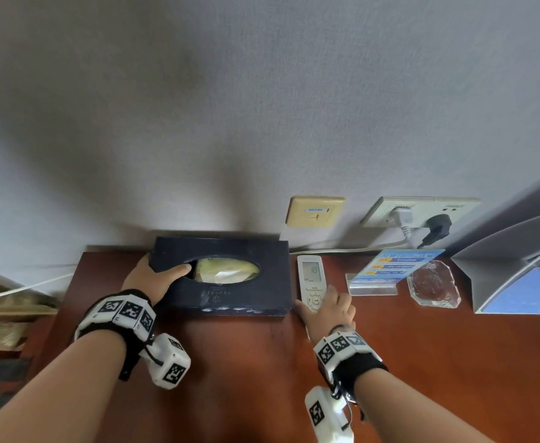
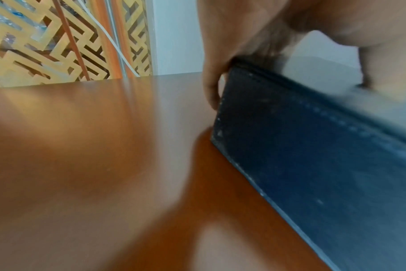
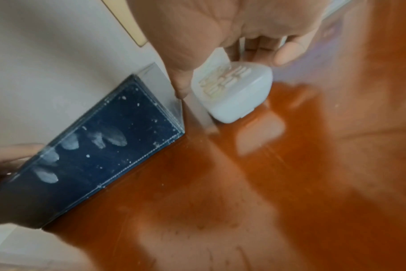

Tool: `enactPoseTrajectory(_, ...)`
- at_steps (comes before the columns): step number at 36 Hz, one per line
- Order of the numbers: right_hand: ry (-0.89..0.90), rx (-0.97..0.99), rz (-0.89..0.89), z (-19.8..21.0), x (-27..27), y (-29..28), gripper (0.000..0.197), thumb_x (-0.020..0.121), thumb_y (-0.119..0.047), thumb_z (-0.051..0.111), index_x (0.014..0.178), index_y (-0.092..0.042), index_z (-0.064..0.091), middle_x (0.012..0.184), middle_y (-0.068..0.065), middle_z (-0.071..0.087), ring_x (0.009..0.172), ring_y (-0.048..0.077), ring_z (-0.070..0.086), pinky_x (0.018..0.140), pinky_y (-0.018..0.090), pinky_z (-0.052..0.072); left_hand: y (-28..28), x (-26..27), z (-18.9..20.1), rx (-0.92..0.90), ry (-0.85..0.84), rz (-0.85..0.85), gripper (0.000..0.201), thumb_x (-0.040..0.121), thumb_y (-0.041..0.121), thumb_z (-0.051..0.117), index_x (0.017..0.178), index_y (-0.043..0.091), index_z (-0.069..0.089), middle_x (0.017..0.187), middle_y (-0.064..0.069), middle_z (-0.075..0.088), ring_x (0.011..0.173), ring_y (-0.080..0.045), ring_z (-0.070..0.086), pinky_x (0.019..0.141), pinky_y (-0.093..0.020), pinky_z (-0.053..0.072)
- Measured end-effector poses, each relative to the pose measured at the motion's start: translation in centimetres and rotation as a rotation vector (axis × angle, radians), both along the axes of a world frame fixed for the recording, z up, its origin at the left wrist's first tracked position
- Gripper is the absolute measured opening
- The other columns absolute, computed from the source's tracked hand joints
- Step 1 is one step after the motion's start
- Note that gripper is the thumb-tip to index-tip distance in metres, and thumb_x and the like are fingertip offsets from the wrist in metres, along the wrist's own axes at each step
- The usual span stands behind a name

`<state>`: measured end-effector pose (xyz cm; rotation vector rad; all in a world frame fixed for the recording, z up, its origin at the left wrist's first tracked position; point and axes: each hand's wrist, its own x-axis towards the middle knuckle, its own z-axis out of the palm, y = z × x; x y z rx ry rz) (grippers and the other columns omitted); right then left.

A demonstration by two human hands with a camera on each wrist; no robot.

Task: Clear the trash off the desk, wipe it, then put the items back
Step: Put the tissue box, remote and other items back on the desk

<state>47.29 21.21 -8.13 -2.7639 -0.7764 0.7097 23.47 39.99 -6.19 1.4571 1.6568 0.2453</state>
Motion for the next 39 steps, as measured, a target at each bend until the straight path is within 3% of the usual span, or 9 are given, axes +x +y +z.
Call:
enactPoseTrajectory(4, 0.026, 0.049, 0.028, 1.5, 0.8, -1.3, 0.078, 0.083, -0.062, 0.053, 0.144, -0.023, 0.026, 0.137, 0.006, 0.031, 0.123, 0.026, 0.036, 0.103, 0.040, 0.035, -1.3, 0.6, 0.7, 0.145, 0.190, 0.018, 0.102, 0.070, 0.060, 0.073, 0.149, 0.017, 0.025, 0.149, -0.014, 0.038, 0.135, -0.037, 0.035, 0.111, -0.050, 0.029)
enactPoseTrajectory(13, 0.029, 0.058, -0.084, 4.8, 4.4, -8.6, 0.068, 0.086, -0.058, 0.053, 0.141, -0.025, 0.031, 0.139, 0.007, 0.031, 0.125, 0.025, 0.036, 0.103, 0.041, 0.036, -9.4, 5.9, 5.5, 0.334, 0.088, 0.002, 0.084, 0.078, 0.040, 0.073, 0.148, 0.023, 0.030, 0.156, -0.013, 0.020, 0.142, -0.034, 0.019, 0.111, -0.053, 0.020)
enactPoseTrajectory(18, 0.026, 0.088, -0.188, 5.3, 7.8, -12.7, 0.067, 0.085, -0.054, 0.058, 0.141, -0.025, 0.034, 0.138, 0.009, 0.032, 0.124, 0.028, 0.038, 0.102, 0.043, 0.038, -15.4, 10.1, 7.1, 0.353, -0.099, -0.029, 0.066, 0.077, 0.036, 0.074, 0.136, 0.027, 0.045, 0.148, -0.009, 0.033, 0.137, -0.029, 0.026, 0.109, -0.049, 0.024)
enactPoseTrajectory(24, 0.046, 0.120, -0.275, 4.8, 12.5, -15.9, 0.066, 0.085, -0.046, 0.062, 0.140, -0.022, 0.034, 0.139, 0.011, 0.032, 0.125, 0.031, 0.037, 0.099, 0.044, 0.039, -23.6, 17.2, 5.8, 0.112, -0.294, -0.286, 0.041, 0.084, 0.029, 0.068, 0.121, 0.033, 0.051, 0.139, 0.003, 0.036, 0.135, -0.016, 0.030, 0.110, -0.031, 0.020)
enactPoseTrajectory(29, 0.117, 0.222, -0.330, 3.9, 16.6, -17.0, 0.064, 0.085, -0.040, 0.064, 0.139, -0.020, 0.036, 0.140, 0.011, 0.033, 0.121, 0.032, 0.045, 0.096, 0.046, 0.044, -26.7, 23.9, 3.7, -0.198, -0.374, -0.421, 0.046, 0.090, 0.030, 0.061, 0.133, 0.027, 0.046, 0.140, 0.007, 0.040, 0.122, -0.005, 0.038, 0.101, -0.023, 0.031)
enactPoseTrajectory(33, 0.250, 0.344, -0.337, 3.0, 19.6, -17.1, 0.060, 0.090, -0.023, 0.059, 0.143, -0.018, 0.033, 0.143, 0.008, 0.034, 0.106, 0.020, 0.048, 0.084, 0.030, 0.041, -27.1, 28.4, 2.7, -0.276, -0.374, -0.385, 0.048, 0.094, 0.019, 0.054, 0.140, 0.020, 0.041, 0.149, -0.001, 0.037, 0.134, -0.014, 0.037, 0.105, -0.023, 0.030)
enactPoseTrajectory(35, 0.334, 0.394, -0.340, 2.5, 20.5, -16.9, 0.059, 0.091, -0.019, 0.056, 0.145, -0.018, 0.031, 0.146, 0.006, 0.035, 0.114, 0.021, 0.048, 0.089, 0.029, 0.040, -26.8, 30.1, 2.4, -0.310, -0.385, -0.359, 0.050, 0.096, 0.011, 0.045, 0.144, 0.019, 0.035, 0.149, -0.002, 0.037, 0.122, -0.007, 0.044, 0.093, -0.013, 0.032)
enactPoseTrajectory(37, 0.416, 0.442, -0.359, 2.1, 20.9, -16.4, 0.057, 0.093, -0.023, 0.052, 0.145, -0.023, 0.030, 0.147, 0.003, 0.037, 0.118, 0.024, 0.050, 0.099, 0.036, 0.042, -26.4, 31.8, 2.0, -0.340, -0.416, -0.312, 0.052, 0.097, 0.007, 0.037, 0.148, 0.018, 0.030, 0.133, 0.003, 0.047, 0.089, 0.006, 0.047, 0.069, 0.001, 0.035)
enactPoseTrajectory(39, 0.485, 0.488, -0.364, 1.6, 21.2, -16.0, 0.052, 0.095, -0.029, 0.048, 0.144, -0.025, 0.032, 0.146, 0.001, 0.040, 0.122, 0.022, 0.047, 0.106, 0.045, 0.039, -26.2, 33.1, 1.9, -0.366, -0.434, -0.255, 0.055, 0.097, 0.007, 0.036, 0.150, 0.019, 0.025, 0.124, 0.008, 0.050, 0.088, 0.005, 0.046, 0.073, 0.001, 0.036)
